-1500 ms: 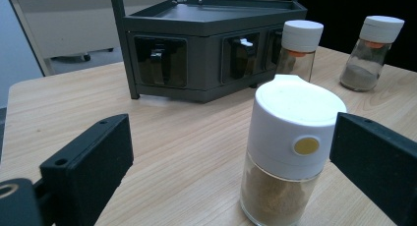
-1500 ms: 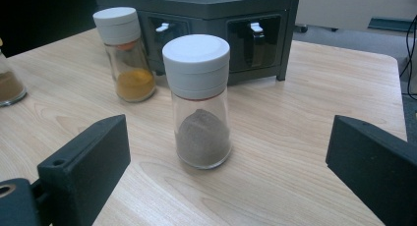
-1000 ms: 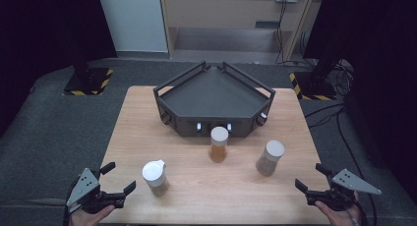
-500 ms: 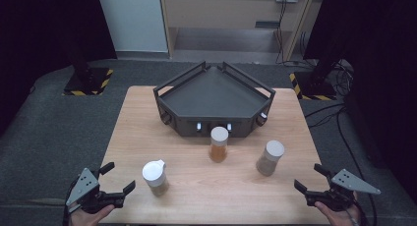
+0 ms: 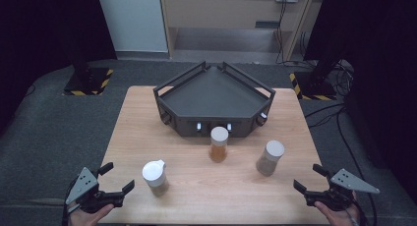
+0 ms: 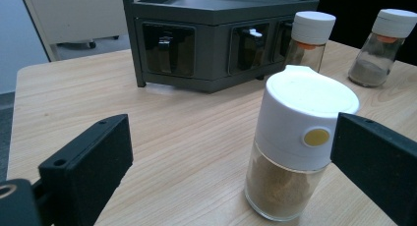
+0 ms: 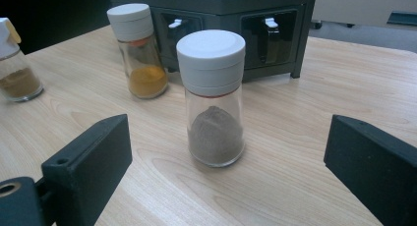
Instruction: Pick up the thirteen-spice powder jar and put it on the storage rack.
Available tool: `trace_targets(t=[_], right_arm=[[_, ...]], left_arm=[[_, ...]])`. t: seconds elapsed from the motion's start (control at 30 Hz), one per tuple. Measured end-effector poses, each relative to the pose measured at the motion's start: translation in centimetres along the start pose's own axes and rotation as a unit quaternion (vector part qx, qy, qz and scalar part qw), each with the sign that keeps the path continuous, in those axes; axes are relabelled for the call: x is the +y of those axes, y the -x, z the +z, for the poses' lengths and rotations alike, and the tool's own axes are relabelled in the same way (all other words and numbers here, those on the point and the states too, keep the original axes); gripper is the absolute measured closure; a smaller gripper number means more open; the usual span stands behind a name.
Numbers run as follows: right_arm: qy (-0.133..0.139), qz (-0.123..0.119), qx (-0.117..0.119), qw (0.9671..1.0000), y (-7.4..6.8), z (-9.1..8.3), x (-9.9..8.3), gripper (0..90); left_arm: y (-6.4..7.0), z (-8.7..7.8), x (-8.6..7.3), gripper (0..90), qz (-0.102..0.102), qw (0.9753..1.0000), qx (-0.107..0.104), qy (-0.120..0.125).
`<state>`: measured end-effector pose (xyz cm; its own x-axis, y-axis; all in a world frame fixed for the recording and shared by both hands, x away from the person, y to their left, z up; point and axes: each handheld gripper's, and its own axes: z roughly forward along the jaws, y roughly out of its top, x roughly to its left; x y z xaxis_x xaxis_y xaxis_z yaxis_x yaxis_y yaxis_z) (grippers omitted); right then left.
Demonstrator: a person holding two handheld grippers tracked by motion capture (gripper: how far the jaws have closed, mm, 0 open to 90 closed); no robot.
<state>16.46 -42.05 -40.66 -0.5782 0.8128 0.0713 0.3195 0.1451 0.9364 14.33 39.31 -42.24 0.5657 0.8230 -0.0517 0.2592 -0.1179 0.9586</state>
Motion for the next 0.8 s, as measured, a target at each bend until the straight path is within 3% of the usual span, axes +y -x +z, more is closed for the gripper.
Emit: trace_targets(t=[0.2,0.8], right_arm=[[-0.001,0.0,-0.001,1.0,0.0,0.0,0.0,4.0],[-0.002,0.001,-0.004,1.0,-0.1,0.0,0.1,3.7]], left_arm=[[-0.2,0.1,0.5,1.1,-0.001,1.0,-0.002,-0.005],[-0.5,-0.6,3.2,1.0,0.022,0.9994,-0.019,-0.019]])
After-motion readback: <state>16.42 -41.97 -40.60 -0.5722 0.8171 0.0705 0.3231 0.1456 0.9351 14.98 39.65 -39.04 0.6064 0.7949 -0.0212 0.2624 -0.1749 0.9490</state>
